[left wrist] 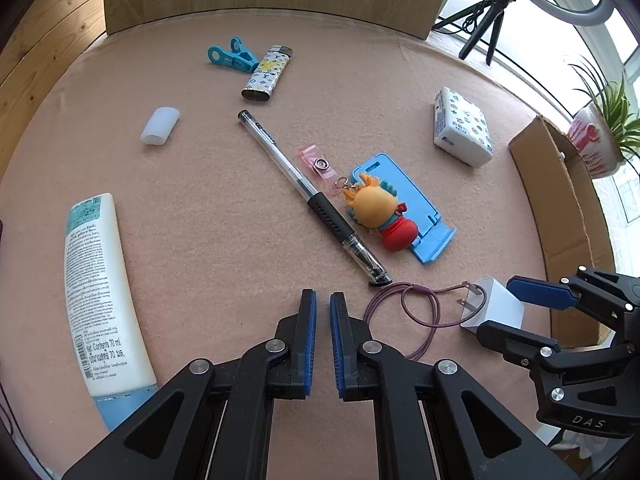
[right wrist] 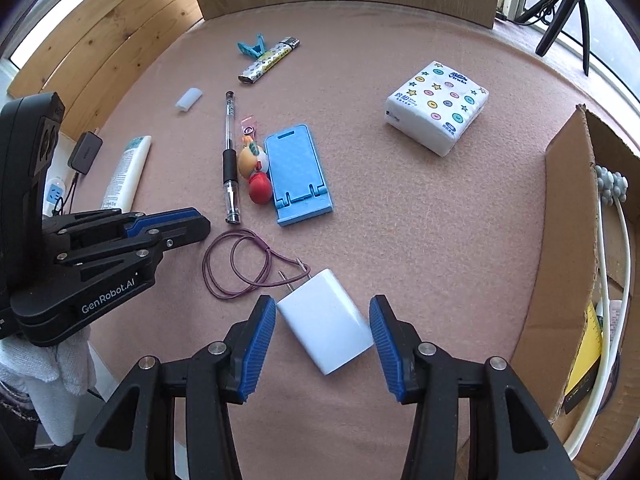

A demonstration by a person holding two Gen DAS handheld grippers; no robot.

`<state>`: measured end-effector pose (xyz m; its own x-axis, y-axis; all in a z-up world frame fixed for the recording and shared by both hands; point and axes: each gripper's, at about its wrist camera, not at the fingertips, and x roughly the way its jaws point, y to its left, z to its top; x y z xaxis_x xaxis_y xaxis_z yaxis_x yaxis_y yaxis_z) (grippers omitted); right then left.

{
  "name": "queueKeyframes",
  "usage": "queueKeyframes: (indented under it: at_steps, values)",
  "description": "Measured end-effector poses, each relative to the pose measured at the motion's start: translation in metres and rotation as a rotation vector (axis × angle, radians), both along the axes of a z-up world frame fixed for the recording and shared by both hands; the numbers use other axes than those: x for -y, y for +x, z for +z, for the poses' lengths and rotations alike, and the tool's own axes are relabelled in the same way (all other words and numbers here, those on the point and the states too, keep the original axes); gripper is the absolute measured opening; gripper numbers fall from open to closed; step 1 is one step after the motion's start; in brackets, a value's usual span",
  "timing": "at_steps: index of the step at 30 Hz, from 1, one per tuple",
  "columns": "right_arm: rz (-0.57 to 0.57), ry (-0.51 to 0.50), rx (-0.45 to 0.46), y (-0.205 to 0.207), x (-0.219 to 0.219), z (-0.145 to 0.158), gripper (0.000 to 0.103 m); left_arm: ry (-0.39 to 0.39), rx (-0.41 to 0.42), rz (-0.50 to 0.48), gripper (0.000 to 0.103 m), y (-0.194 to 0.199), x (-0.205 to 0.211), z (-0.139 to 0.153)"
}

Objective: Organize objects
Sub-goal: 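Grasp the white charger with the right tool while the left tool grasps the purple cable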

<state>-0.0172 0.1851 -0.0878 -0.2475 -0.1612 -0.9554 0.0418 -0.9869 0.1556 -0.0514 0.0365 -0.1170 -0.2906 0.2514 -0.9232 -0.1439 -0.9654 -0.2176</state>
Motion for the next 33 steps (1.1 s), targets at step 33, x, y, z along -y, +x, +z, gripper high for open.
queueKeyframes:
  at_steps: [33]
  values:
    - [-0.040,0.087,-0.007,0.025,-0.013,-0.015,0.032,-0.044,-0.023,-0.010,0.010,0.019,-0.028,0.007]
